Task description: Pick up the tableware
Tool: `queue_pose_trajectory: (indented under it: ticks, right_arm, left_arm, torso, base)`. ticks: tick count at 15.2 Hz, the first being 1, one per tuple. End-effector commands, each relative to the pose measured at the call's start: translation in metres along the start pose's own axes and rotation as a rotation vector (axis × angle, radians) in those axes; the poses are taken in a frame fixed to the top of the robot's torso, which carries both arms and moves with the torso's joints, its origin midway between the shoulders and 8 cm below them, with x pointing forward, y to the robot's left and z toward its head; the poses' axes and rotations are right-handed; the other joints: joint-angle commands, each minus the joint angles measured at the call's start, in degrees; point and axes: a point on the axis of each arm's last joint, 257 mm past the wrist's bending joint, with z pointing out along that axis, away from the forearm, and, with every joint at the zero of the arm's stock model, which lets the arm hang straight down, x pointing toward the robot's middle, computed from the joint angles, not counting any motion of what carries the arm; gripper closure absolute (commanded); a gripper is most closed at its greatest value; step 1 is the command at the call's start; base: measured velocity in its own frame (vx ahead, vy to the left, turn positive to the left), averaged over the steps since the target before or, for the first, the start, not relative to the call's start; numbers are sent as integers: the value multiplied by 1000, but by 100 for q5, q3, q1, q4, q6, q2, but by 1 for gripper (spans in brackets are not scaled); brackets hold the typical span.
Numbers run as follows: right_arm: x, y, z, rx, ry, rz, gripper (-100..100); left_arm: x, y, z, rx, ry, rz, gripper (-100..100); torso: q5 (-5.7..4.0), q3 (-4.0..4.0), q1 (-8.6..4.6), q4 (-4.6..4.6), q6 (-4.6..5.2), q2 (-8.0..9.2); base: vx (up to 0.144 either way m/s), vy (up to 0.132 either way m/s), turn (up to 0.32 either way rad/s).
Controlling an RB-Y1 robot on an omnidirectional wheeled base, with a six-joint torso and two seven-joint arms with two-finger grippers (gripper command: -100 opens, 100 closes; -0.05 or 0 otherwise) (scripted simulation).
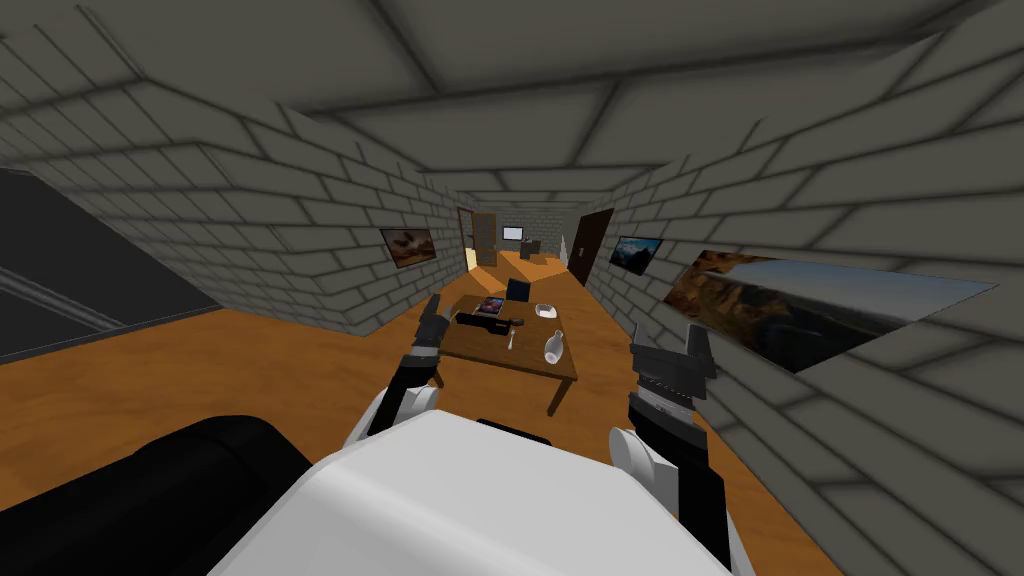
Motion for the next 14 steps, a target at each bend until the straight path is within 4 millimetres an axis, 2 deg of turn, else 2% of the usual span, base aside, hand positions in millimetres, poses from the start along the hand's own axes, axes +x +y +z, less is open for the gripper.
queue_pose_trajectory:
  ticks: [1,2,5,6,10,11,12,13,14]
  right_arm:
    - [0,0,0,0,0,0,0]
    - [0,0,0,0,0,0,0]
    - [0,0,0,0,0,0,0]
    - [0,0,0,0,0,0,0]
    - [0,0,0,0,0,0,0]
    - [0,0,0,0,0,0,0]
    - [0,0,0,0,0,0,0]
    - [0,0,0,0,0,0,0]
    - [0,0,0,0,0,0,0]
  left_arm:
    - [10,8,-2,-5,53,58,-100]
    - [10,8,-2,-5,53,58,-100]
    - [28,28,-8,-17,151,182,-100]
    - [28,28,-8,-17,151,182,-100]
    - [51,60,-21,-27,283,355,-100]
    - [51,61,-22,-26,285,359,-100]
    - [59,73,-28,-28,336,422,-100]
    - [59,74,-28,-27,338,427,-100]
    - [66,88,-36,-27,391,491,-100]
  torso:
    - [0,0,0,0,0,0]
    - [0,0,0,0,3,-1]
    - [0,-2,0,-1,4,-4]
    - [0,-3,0,-1,4,-5]
    - [0,-5,-1,-2,3,-8]
    - [0,-5,-2,-2,4,-8]
    - [0,-5,-2,-2,2,-7]
    - [0,-5,-2,-2,5,-8]
    - [0,-5,-1,-2,3,-8]
  base:
    - [4,-5,-134]
    - [6,-4,-156]
    - [10,-6,-181]
    - [14,-4,-175]
    - [15,-9,-236]
    - [15,-7,-171]
    - [15,-8,-238]
    - [15,-5,-215]
    - [17,-7,-269]
